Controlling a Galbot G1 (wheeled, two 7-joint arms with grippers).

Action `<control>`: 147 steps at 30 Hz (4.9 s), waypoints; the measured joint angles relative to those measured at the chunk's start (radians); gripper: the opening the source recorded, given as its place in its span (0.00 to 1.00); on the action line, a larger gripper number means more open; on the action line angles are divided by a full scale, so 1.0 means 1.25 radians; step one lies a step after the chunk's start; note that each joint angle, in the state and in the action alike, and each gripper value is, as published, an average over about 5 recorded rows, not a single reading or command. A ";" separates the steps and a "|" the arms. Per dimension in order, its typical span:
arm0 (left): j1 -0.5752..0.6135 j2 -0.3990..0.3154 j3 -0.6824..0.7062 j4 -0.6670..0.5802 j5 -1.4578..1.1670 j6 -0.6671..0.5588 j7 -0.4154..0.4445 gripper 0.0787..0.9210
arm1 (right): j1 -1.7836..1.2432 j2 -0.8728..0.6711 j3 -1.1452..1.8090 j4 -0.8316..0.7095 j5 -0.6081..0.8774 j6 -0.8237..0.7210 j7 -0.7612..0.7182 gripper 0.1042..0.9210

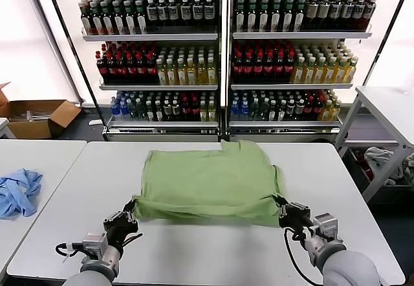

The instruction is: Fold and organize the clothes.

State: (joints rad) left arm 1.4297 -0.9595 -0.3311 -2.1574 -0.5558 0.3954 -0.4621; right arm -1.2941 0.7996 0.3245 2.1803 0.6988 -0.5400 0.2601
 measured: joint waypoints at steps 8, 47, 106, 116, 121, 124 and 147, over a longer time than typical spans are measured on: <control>-0.061 -0.011 0.034 0.050 0.023 0.022 -0.002 0.01 | 0.088 0.010 -0.047 -0.080 -0.023 0.021 -0.047 0.01; -0.179 -0.026 0.084 0.171 0.076 0.017 0.001 0.35 | 0.237 0.067 -0.162 -0.284 -0.048 0.138 -0.045 0.04; -0.007 0.006 -0.033 0.066 -0.057 0.019 0.083 0.88 | -0.117 0.043 0.028 -0.116 -0.007 0.226 -0.037 0.88; -0.064 -0.008 -0.025 0.142 -0.103 0.019 0.089 0.88 | -0.086 0.065 -0.005 -0.142 -0.009 0.220 -0.045 0.88; -0.082 -0.013 -0.021 0.172 -0.119 0.016 0.094 0.87 | -0.067 0.073 -0.018 -0.155 -0.010 0.218 -0.046 0.88; -0.086 -0.016 -0.017 0.185 -0.124 0.013 0.098 0.82 | -0.056 0.078 -0.026 -0.162 -0.012 0.217 -0.046 0.88; -0.109 -0.018 0.003 0.236 -0.139 0.009 0.134 0.23 | 0.019 0.103 -0.086 -0.228 -0.028 0.196 -0.054 0.36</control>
State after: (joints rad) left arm 1.2929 -0.9826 -0.3280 -1.8619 -0.7292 0.4063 -0.2950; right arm -1.2708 0.9282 0.2173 1.8952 0.6638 -0.2945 0.1925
